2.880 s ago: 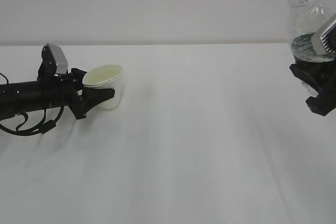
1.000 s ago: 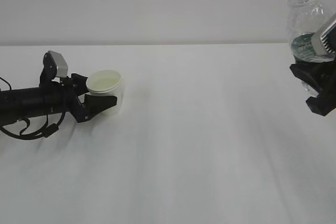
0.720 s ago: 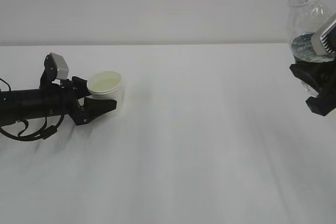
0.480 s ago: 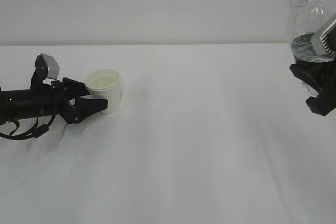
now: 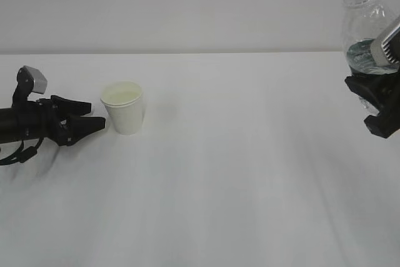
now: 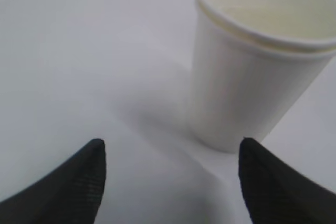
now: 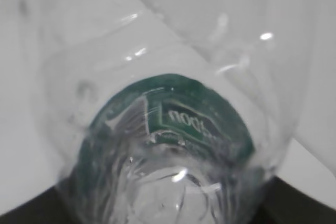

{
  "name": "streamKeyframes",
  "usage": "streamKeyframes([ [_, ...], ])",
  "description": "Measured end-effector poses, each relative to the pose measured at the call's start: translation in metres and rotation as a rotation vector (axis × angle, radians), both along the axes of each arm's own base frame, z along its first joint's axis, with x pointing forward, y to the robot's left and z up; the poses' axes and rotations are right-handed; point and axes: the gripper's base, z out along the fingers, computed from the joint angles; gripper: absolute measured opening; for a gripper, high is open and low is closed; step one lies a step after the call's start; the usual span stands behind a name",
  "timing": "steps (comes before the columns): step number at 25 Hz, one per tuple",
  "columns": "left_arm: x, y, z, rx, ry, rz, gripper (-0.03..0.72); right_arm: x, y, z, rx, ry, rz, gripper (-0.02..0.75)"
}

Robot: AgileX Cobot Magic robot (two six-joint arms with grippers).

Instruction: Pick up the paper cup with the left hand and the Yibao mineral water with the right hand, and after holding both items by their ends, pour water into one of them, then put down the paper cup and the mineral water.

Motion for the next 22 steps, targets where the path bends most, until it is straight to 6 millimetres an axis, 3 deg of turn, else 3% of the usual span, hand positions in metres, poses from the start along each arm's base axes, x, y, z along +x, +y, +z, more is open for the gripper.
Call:
streamKeyframes([
  [8, 0.003, 0.008, -0.004, 0.018, 0.028, 0.066, 0.536, 0.000, 0.000, 0.000, 0.000, 0.000, 0.000, 0.407],
  [16, -0.001, 0.037, -0.014, -0.095, 0.021, 0.157, 0.522, 0.000, 0.000, 0.000, 0.000, 0.000, 0.000, 0.407],
  [22, -0.008, 0.037, -0.018, -0.092, 0.016, 0.190, 0.489, 0.000, 0.000, 0.000, 0.000, 0.000, 0.000, 0.406],
])
